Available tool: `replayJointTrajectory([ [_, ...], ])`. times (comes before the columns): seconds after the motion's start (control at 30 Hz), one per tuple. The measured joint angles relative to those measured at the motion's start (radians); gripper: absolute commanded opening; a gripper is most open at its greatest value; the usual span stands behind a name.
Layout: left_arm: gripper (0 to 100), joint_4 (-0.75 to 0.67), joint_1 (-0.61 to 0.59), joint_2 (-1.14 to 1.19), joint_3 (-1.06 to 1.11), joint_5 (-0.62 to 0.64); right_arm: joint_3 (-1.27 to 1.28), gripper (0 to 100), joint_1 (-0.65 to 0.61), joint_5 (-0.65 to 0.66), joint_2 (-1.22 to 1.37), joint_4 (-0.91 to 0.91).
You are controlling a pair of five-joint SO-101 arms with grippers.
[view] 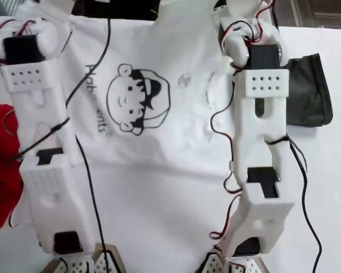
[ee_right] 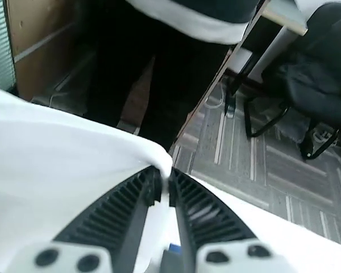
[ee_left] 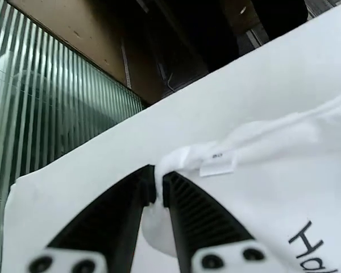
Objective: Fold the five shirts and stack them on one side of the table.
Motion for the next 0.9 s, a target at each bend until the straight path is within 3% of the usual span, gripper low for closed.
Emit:
replayJointTrajectory([
  [0.2,3,-0.167,-0.015,0.086,0.006,0.000,-0.087,1.9,0.000,0.000,0.135,-0.110],
  [0.33,3,-0.207,-0.017,0.087,0.029,0.000,-0.181,1.9,0.000,0.000,0.218,-0.097],
  [0.9,3,0.068,-0.017,0.089,0.391,-0.002,-0.212,1.9,0.011,0.000,0.302,0.416],
])
